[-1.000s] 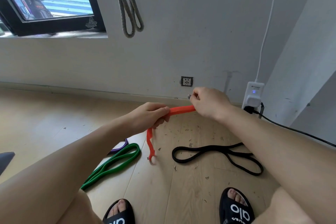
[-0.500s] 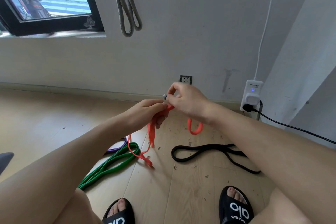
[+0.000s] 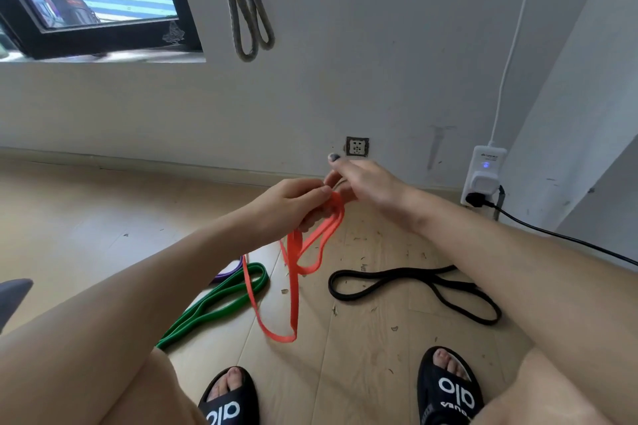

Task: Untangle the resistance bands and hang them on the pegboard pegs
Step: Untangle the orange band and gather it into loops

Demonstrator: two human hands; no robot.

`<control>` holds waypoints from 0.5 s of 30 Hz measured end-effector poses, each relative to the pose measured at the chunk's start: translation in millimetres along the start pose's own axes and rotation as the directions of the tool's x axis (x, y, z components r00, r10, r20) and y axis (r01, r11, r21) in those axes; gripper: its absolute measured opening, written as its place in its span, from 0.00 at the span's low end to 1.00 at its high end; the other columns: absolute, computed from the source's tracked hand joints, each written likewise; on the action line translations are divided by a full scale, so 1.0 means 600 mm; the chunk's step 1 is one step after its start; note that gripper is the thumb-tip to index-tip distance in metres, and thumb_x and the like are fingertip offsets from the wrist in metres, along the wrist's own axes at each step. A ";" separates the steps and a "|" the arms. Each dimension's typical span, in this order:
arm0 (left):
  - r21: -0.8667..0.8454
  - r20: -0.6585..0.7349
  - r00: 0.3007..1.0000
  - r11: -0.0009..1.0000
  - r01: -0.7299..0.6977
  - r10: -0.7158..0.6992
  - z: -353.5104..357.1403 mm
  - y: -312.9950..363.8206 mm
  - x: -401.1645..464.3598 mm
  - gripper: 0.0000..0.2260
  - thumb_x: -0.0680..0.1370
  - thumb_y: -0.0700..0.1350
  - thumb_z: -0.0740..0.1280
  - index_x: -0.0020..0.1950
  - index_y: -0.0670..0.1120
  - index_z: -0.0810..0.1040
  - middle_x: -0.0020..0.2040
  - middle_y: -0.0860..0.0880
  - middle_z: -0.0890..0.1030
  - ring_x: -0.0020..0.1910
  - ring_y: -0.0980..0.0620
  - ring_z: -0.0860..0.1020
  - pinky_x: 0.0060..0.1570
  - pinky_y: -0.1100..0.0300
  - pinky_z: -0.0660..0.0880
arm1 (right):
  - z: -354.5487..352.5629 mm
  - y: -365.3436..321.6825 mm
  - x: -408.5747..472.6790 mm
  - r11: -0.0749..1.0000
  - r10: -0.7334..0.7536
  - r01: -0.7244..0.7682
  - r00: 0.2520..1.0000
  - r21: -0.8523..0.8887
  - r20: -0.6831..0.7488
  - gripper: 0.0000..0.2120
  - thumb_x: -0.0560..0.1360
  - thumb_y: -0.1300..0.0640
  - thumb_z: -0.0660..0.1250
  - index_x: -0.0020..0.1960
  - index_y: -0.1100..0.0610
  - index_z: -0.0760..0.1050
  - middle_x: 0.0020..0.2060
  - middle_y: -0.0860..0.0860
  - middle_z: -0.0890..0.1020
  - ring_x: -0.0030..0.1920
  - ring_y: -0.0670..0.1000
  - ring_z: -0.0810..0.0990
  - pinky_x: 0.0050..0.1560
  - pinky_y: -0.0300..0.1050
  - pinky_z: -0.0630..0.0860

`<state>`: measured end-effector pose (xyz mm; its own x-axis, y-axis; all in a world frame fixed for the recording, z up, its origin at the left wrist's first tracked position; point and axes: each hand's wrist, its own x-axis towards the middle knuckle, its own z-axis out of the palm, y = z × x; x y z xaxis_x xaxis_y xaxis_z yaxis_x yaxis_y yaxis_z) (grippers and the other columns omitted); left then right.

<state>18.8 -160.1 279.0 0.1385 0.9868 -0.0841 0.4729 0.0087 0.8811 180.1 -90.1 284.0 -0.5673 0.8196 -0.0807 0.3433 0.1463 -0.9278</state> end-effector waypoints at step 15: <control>0.051 0.122 0.990 0.996 0.068 -0.074 -0.013 -0.001 -0.002 0.14 0.87 0.47 0.55 0.52 0.40 0.75 0.38 0.47 0.72 0.37 0.51 0.70 0.45 0.54 0.69 | -0.037 0.000 -0.003 0.961 -0.186 0.150 0.973 -0.231 -0.139 0.12 0.80 0.49 0.70 0.43 0.56 0.76 0.23 0.43 0.73 0.26 0.45 0.68 0.36 0.46 0.70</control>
<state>11.5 -159.8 282.4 0.2084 0.9563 -0.2049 0.5246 0.0675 0.8487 197.5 -79.3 292.1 -0.5112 0.8473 0.1445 0.4180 0.3919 -0.8196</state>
